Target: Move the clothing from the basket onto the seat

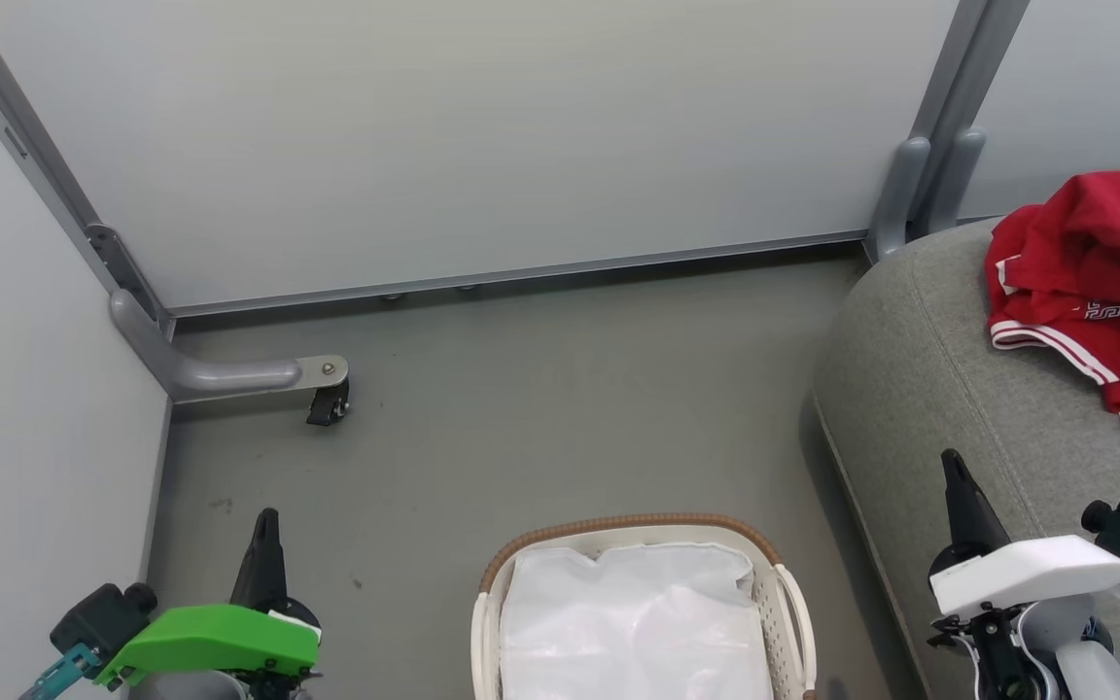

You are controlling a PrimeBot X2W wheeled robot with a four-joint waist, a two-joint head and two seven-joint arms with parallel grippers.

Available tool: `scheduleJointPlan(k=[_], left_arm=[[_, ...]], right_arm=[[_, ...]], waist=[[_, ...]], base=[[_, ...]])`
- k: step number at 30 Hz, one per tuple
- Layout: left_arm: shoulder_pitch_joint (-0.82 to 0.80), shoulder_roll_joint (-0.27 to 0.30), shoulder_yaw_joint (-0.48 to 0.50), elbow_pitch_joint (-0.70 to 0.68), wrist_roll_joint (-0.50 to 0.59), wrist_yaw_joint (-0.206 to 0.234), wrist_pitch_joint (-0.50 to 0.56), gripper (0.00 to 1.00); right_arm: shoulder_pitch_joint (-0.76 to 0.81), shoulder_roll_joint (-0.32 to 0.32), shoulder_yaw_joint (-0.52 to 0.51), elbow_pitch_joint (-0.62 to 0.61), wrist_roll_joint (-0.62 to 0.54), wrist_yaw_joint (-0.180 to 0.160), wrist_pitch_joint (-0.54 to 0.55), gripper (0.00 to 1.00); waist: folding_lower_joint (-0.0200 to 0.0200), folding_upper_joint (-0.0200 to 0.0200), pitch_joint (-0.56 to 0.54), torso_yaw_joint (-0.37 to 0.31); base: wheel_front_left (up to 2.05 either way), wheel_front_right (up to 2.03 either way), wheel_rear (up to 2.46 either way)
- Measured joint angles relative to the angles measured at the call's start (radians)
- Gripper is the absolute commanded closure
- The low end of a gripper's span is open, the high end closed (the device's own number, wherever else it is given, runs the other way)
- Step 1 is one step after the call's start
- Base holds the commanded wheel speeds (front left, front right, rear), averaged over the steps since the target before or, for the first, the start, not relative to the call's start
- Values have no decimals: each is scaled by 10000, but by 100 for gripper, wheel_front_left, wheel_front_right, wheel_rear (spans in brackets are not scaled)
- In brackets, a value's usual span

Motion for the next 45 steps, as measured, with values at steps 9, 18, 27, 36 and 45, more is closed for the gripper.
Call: scheduleJointPlan(k=[9,18,27,36,45], left_arm=[[-63,6,278,-144,-1076,-79,320,100],[-154,8,552,-247,-2138,-161,621,100],[-206,10,740,-324,-2897,-224,878,100],[-241,12,928,-416,-3616,-259,1101,100],[-313,12,1106,-506,-4272,-334,1313,100]], right_arm=[[0,-12,-56,-107,1325,0,314,100],[0,-21,-109,-209,2587,0,627,100],[0,-31,-150,-286,3567,0,855,100],[0,-40,-190,-364,4445,-4,1064,100],[0,-50,-232,-433,5254,-4,1275,100]], waist=[[0,0,-12,-44],[0,0,-25,-91],[0,0,-36,-131],[0,0,-47,-169],[0,0,-58,-208]], base=[[0,0,0],[0,0,0],[0,0,0],[0,0,0],[0,0,0]])
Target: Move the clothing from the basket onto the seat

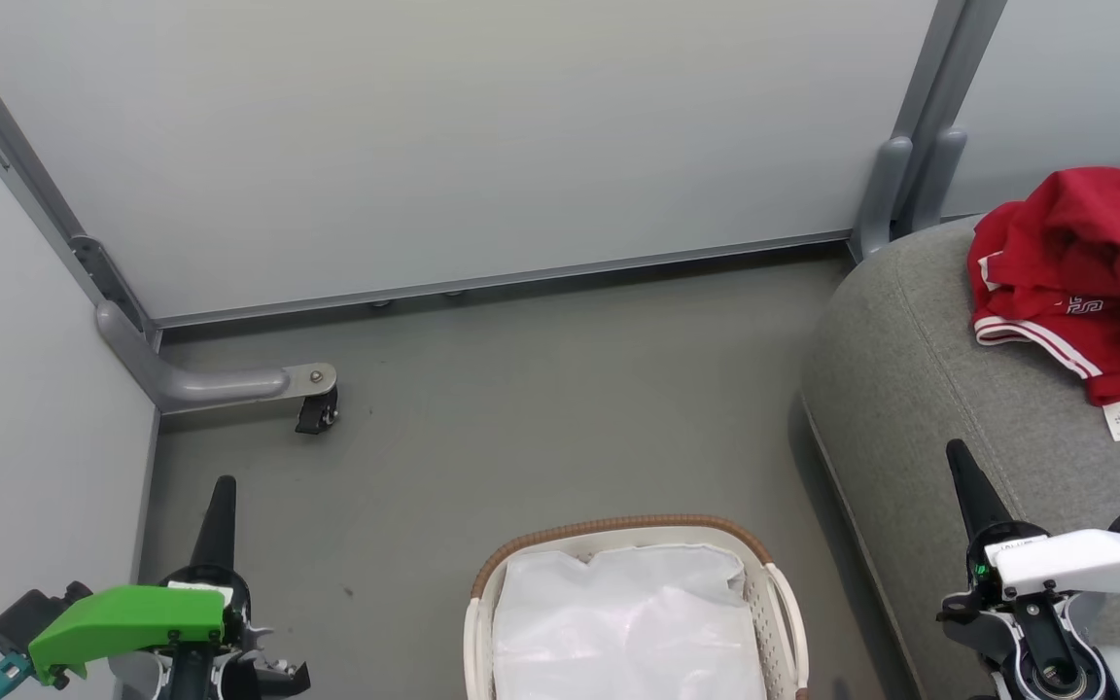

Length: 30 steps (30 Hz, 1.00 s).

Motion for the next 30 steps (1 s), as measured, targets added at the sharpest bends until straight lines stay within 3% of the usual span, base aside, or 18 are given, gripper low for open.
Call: scheduleJointPlan(k=[30], left_arm=[[-145,-2,502,-207,-1919,-128,593,100]], right_arm=[[0,-17,-113,-196,2399,0,575,100]], waist=[[0,0,-36,-131]], base=[[0,0,0]])
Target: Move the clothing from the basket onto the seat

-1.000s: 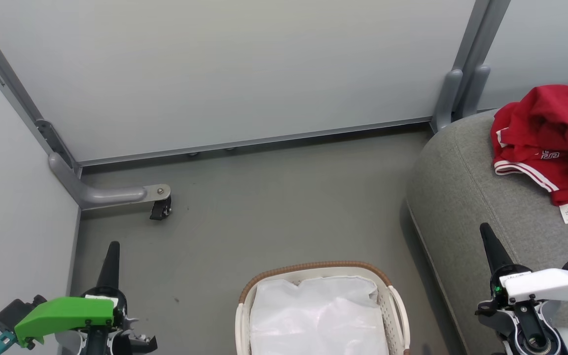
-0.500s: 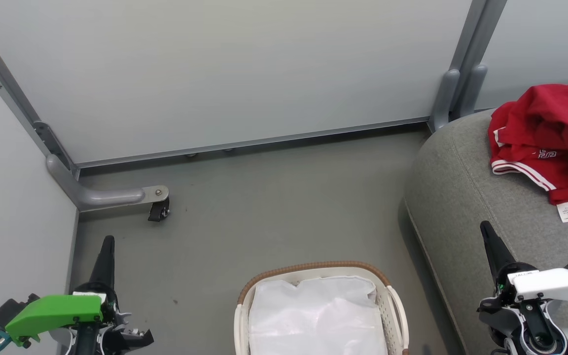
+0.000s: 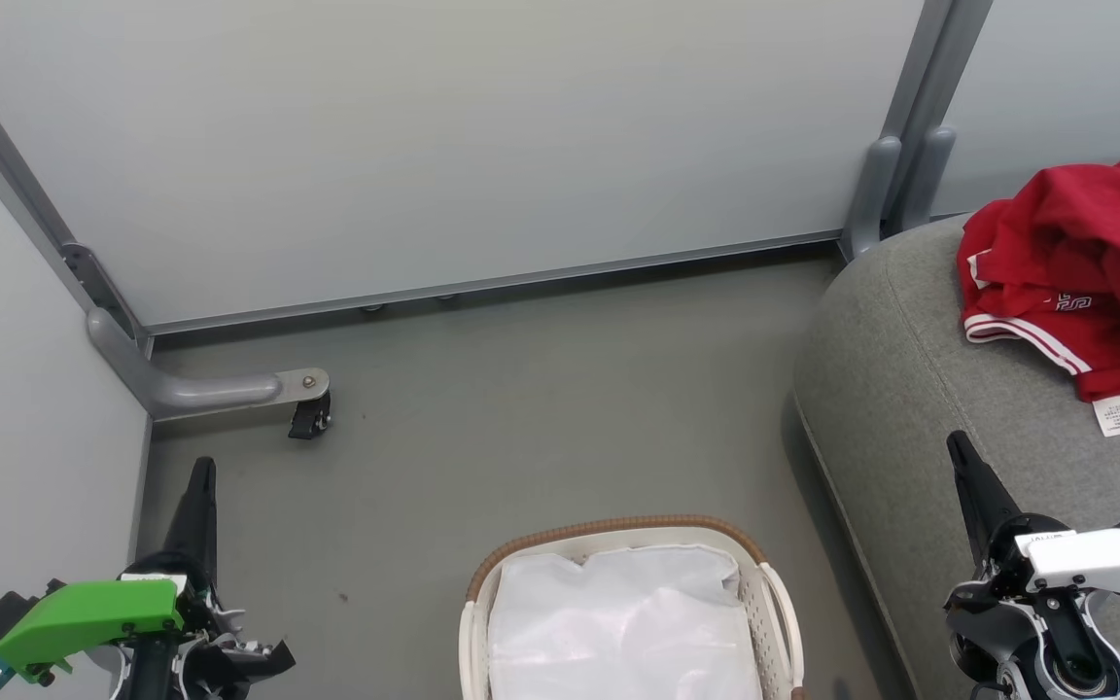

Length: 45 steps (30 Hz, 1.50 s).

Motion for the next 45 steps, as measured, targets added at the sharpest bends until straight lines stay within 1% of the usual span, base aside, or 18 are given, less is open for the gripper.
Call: scheduleJointPlan(k=[6,45], left_arm=[[-42,0,77,-38,-307,-10,88,100],[-58,-6,113,-44,-305,-10,113,100]], right_arm=[[0,-4,-17,-25,366,0,96,100],[0,-6,-19,-29,366,0,96,100]], waist=[[0,0,-6,-21],[0,0,-6,-21]], base=[[0,0,0],[0,0,0]])
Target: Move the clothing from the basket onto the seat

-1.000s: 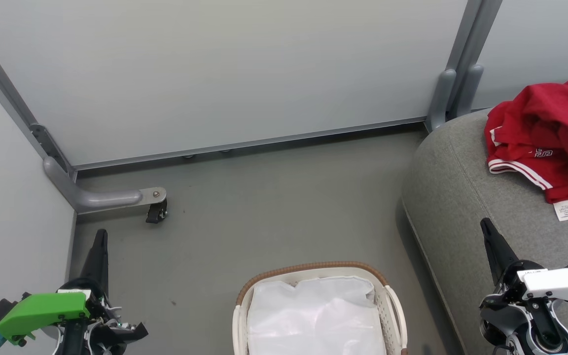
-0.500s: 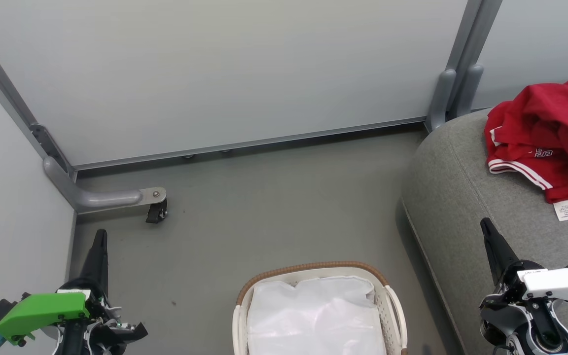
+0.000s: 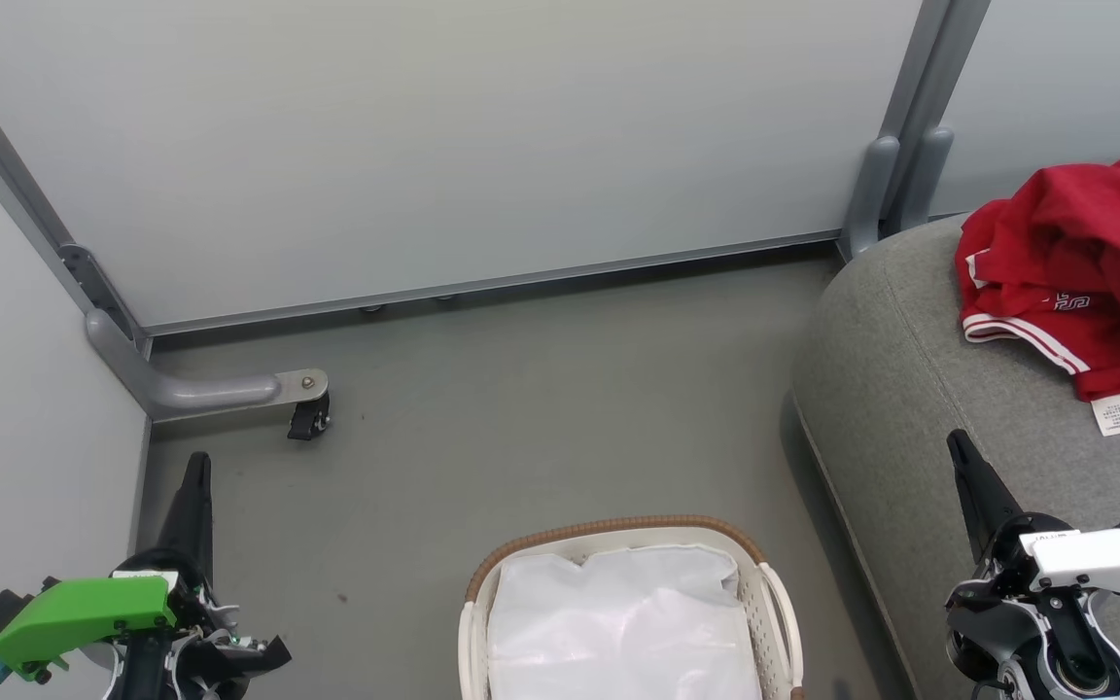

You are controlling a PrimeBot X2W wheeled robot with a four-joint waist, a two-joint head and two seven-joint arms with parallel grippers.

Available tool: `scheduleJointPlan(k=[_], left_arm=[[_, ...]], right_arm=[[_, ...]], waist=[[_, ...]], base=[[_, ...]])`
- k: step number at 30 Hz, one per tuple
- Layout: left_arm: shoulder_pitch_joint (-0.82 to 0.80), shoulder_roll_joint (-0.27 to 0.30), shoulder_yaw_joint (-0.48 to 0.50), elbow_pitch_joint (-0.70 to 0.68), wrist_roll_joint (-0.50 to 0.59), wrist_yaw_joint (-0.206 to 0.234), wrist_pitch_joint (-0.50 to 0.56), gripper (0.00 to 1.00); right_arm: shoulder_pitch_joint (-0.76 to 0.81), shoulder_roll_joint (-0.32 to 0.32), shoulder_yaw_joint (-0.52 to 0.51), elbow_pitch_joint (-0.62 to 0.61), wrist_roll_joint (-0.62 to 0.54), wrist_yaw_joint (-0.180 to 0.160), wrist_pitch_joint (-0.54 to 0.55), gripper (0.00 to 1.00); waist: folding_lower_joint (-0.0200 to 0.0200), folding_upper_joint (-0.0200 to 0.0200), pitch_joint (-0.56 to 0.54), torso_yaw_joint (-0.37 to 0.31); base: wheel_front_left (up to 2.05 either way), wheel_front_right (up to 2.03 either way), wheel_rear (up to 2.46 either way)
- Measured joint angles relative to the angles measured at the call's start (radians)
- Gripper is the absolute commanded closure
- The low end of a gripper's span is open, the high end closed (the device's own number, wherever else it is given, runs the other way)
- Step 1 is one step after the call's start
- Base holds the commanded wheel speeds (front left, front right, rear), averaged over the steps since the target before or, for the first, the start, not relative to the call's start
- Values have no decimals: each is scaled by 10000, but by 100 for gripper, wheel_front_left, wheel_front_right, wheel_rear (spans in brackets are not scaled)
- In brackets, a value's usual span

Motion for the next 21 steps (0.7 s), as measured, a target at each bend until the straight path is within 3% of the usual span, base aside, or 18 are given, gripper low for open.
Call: scheduleJointPlan(k=[21], left_arm=[[0,-2,10,0,2,0,2,100]], right_arm=[[0,0,0,0,0,0,0,100]], waist=[[0,0,0,0]], base=[[0,0,0]])
